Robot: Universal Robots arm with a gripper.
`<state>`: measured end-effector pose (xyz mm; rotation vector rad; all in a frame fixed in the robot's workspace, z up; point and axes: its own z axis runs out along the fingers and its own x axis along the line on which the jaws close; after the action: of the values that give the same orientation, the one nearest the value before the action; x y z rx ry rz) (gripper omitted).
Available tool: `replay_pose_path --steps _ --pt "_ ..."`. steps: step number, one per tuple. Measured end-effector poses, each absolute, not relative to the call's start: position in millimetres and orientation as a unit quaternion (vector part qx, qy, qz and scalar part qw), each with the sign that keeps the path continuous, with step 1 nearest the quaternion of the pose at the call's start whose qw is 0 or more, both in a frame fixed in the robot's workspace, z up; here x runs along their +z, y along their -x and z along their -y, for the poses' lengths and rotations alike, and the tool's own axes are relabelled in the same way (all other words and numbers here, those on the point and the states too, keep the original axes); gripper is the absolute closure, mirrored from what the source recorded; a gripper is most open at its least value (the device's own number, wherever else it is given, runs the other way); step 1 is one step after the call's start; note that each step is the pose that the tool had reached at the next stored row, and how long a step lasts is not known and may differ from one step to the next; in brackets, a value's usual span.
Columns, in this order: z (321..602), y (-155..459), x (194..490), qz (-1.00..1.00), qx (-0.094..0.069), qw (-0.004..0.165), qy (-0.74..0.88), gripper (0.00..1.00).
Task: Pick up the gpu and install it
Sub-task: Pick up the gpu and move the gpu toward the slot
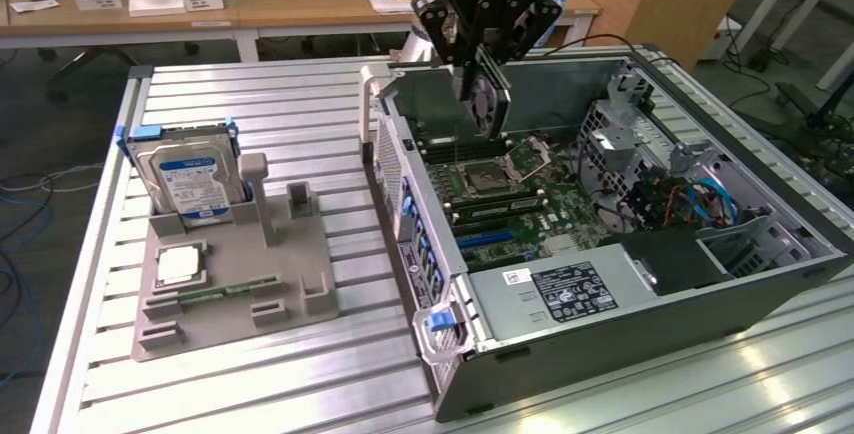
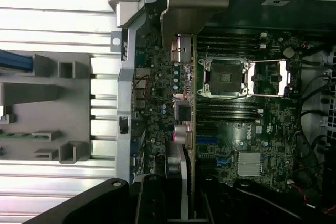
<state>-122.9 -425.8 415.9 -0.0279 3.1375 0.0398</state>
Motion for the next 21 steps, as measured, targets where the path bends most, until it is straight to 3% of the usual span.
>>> replay_pose_path --steps 21 --pt "425.8 65.2 415.6 -1.0 0.013 0.002 0.009 0.72"
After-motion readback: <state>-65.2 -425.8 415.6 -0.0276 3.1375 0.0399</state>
